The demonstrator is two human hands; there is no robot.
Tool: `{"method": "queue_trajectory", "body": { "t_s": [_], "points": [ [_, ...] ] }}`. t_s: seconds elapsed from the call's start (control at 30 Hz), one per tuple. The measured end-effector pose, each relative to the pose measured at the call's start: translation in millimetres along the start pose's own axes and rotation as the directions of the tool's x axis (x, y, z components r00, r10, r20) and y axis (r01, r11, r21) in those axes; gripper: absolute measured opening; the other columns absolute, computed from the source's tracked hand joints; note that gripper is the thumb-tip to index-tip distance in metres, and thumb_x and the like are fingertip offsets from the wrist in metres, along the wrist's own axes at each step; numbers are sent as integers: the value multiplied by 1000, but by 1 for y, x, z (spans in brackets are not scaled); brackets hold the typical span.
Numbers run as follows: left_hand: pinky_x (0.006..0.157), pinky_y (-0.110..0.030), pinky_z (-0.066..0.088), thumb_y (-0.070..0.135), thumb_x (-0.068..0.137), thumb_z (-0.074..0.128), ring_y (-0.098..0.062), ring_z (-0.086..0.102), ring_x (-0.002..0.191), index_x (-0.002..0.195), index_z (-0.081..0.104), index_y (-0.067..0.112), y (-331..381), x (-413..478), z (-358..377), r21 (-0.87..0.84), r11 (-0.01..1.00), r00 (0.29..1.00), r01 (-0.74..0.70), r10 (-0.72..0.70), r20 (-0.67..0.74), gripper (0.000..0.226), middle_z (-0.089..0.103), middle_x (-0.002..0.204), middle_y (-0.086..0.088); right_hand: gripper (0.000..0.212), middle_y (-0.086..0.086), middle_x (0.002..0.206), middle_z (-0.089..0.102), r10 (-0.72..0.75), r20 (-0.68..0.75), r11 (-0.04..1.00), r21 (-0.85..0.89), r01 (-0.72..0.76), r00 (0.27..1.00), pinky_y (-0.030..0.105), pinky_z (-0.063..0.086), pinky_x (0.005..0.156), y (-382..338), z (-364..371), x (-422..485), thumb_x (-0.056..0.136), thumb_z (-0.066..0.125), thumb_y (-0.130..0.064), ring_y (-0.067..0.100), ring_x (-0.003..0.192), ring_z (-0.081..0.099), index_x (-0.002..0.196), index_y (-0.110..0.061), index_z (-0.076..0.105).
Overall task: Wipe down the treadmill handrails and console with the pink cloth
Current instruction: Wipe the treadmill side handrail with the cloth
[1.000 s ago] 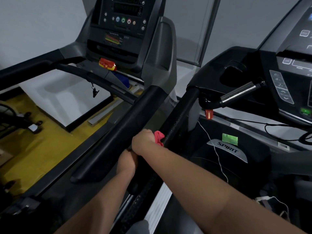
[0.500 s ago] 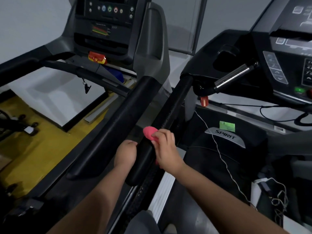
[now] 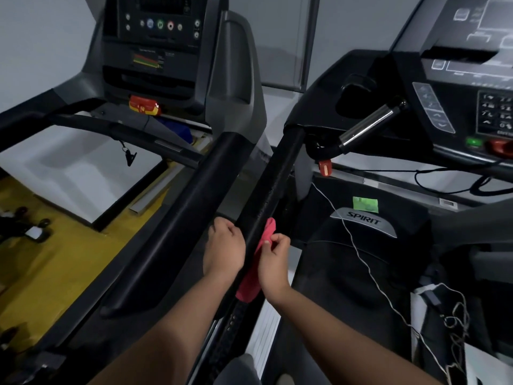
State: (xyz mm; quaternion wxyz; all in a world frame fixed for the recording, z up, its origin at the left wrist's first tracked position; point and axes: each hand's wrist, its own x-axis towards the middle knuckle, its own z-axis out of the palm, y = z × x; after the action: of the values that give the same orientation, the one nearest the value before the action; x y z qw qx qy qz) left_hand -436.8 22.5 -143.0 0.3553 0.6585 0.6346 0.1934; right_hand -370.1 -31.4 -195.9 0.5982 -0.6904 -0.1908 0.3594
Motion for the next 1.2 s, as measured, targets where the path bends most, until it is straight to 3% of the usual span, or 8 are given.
{"method": "queue_trajectory", "body": {
  "t_s": [0.13, 0.43, 0.57, 0.67, 0.8, 0.9, 1.03, 1.2],
  "points": [
    [73, -34, 35, 23, 97, 35, -20, 47, 89, 102, 47, 17, -3, 1, -1, -38, 999, 1000, 17, -17, 0, 14, 45, 105, 1, 14, 5, 81, 53, 311, 84, 943, 92, -319, 946, 26, 39, 60, 1, 9, 10, 85, 40, -10, 17, 72, 50, 96, -11, 48],
    [74, -33, 37, 24, 95, 36, -23, 50, 90, 103, 50, 12, -2, 7, 2, -30, 998, 999, 53, -54, -3, 19, 53, 113, -7, 9, 1, 72, 55, 195, -57, 973, 136, -186, 979, 21, 43, 58, -7, -12, 20, 85, 50, -2, 13, 67, 52, 82, -9, 54],
    [76, -36, 41, 25, 95, 36, -26, 54, 96, 105, 50, 13, -4, 6, 3, -12, 999, 999, 46, -46, 3, 22, 53, 113, -7, 22, 7, 68, 59, 429, 186, 851, 246, -464, 884, 25, 43, 56, -4, 5, 24, 87, 45, -8, 21, 65, 57, 72, -14, 60],
    [78, -38, 44, 26, 96, 36, -25, 54, 95, 105, 50, 14, -5, 5, 1, -24, 999, 999, 35, -34, 14, 20, 52, 111, -5, 31, 7, 80, 65, 524, 337, 777, 187, -601, 782, 30, 48, 67, 11, 6, 23, 98, 37, -25, 21, 75, 60, 84, -17, 64],
    [76, -37, 42, 25, 96, 35, -24, 53, 94, 104, 49, 14, -3, 7, 2, -39, 999, 999, 36, -35, 23, 19, 51, 110, -4, 30, 18, 102, 65, 461, 345, 787, 267, -556, 818, 32, 54, 70, -3, -13, 35, 97, 39, -13, 26, 87, 63, 114, -4, 62],
    [77, -39, 44, 26, 95, 33, -26, 53, 96, 105, 46, 15, -2, 8, 5, -3, 999, 999, 47, -47, 14, 19, 50, 110, -4, 30, 16, 96, 68, 451, 309, 759, 360, -542, 837, 35, 52, 74, -19, -12, 50, 98, 38, -14, 27, 86, 64, 107, -2, 64],
    [80, -41, 46, 26, 96, 32, -25, 53, 95, 108, 46, 14, -2, 7, 6, 13, 998, 998, 56, -56, 0, 22, 51, 111, -5, 37, 14, 72, 66, 535, 359, 675, 362, -643, 765, 35, 47, 68, -16, 8, 45, 97, 32, -18, 26, 76, 59, 81, -7, 63],
    [75, -37, 40, 23, 96, 33, -23, 51, 94, 107, 47, 11, -4, 9, 5, -8, 999, 999, 45, -45, 14, 22, 51, 111, -7, 35, 14, 73, 65, 551, 459, 675, 246, -696, 697, 34, 48, 66, -13, 2, 34, 97, 33, -19, 26, 74, 59, 82, -5, 63]
  ]
}}
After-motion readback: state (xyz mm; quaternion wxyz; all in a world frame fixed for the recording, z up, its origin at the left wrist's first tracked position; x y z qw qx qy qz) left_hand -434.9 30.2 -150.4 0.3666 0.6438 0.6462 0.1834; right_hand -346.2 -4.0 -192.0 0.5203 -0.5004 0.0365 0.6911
